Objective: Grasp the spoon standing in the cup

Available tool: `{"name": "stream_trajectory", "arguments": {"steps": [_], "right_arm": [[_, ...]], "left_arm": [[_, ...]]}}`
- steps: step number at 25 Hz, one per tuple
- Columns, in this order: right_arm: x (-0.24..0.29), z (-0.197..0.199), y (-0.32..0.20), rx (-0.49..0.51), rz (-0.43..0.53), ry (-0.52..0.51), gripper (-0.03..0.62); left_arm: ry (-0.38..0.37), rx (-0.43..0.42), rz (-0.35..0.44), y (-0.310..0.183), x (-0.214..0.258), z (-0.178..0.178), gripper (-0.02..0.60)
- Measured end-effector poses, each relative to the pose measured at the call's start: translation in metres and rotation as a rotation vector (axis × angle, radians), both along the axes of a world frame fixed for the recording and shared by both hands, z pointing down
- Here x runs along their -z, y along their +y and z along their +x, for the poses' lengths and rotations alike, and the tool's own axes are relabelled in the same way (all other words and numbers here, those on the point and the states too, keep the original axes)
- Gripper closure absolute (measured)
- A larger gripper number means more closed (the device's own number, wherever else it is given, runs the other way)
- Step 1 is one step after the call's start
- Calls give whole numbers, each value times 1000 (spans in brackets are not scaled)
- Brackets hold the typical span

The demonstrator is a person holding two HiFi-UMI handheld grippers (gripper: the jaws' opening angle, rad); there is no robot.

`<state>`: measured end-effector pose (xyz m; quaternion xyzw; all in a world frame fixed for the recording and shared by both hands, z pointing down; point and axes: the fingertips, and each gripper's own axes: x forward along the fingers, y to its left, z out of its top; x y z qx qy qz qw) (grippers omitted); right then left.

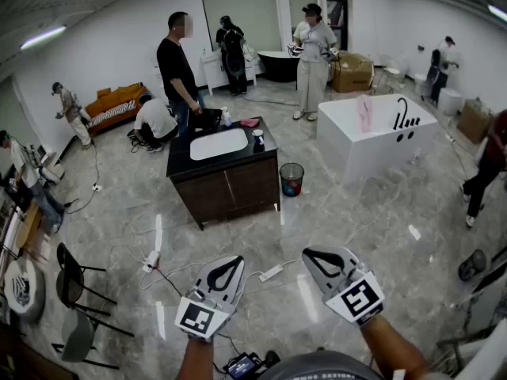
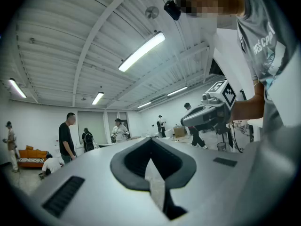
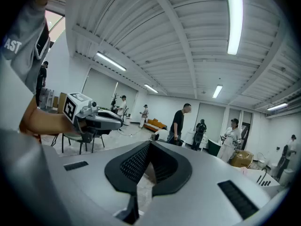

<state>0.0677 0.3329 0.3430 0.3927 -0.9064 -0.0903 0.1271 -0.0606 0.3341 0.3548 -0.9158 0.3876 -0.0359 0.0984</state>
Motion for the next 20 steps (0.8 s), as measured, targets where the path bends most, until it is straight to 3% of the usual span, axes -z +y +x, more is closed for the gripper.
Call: {"name": "stream_trajectory", "arguments": {"steps": [20], "right_arm": [[-6, -15, 3, -21, -7, -43, 562]], "left_arm": [[9, -35, -2, 6, -5, -15, 580]]}}
